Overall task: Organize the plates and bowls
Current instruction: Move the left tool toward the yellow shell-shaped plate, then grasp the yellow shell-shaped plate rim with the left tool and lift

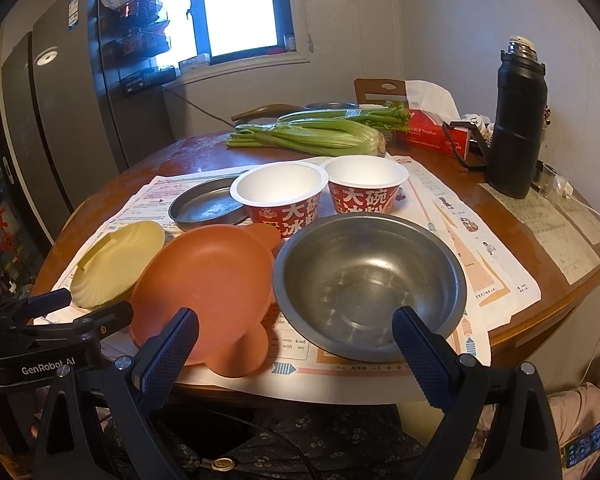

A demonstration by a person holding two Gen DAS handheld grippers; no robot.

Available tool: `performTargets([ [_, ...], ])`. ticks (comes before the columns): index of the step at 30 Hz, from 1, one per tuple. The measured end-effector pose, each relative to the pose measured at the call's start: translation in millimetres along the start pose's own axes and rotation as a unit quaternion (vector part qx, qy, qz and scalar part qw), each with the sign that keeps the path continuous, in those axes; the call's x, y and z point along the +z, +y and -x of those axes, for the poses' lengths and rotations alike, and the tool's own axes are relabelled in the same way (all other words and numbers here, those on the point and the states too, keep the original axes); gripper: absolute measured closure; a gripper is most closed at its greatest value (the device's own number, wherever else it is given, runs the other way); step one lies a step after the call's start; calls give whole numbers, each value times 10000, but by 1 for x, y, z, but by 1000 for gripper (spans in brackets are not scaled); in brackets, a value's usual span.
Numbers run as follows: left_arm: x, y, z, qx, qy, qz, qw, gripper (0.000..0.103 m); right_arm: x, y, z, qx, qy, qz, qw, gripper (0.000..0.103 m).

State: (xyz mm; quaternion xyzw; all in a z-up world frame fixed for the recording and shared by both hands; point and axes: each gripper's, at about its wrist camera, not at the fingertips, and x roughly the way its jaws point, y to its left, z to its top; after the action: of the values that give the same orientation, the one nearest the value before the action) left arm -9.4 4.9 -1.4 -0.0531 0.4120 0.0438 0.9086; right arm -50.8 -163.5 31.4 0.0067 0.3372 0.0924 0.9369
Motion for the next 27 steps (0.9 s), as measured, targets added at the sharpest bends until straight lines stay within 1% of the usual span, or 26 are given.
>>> performTargets([
  [4,1,6,1,9,-28,53,10000,2,0,2,0,9,22,49,10000,6],
  [9,4,21,5,98,-131,245,9996,2,7,10,4,13,-275,235,9993,5],
  [12,6,35,8,210,-202,405,9988,2,12,16,5,184,-353,241,9989,5],
  [13,6,39,8,241,-226,454,9984,2,14,19,7,208,-520,281,9980,5],
  [15,7,50,10,272,-248,580,9976,2,18,23,7,360,-444,269,9980,5],
  [16,7,56,10,281,-253,651,9972,2,20,25,5,422,-324,293,9982,5],
  [18,8,65,10,311,-265,759,9963,2,27,34,4,568,-252,427,9972,5],
  [19,8,71,10,314,-272,825,9957,2,28,37,1,588,-145,512,9969,5],
  [22,7,85,9,320,-253,1022,9939,2,39,52,1,931,-175,631,9935,5],
  [24,7,96,7,308,-230,1160,9925,2,45,66,-6,1016,-61,881,9909,5],
  [25,7,101,5,303,-212,1222,9918,2,49,73,-6,1118,-117,932,9893,5],
  [27,7,112,1,285,-152,1360,9902,2,56,88,-13,1127,-112,1148,9869,5],
])
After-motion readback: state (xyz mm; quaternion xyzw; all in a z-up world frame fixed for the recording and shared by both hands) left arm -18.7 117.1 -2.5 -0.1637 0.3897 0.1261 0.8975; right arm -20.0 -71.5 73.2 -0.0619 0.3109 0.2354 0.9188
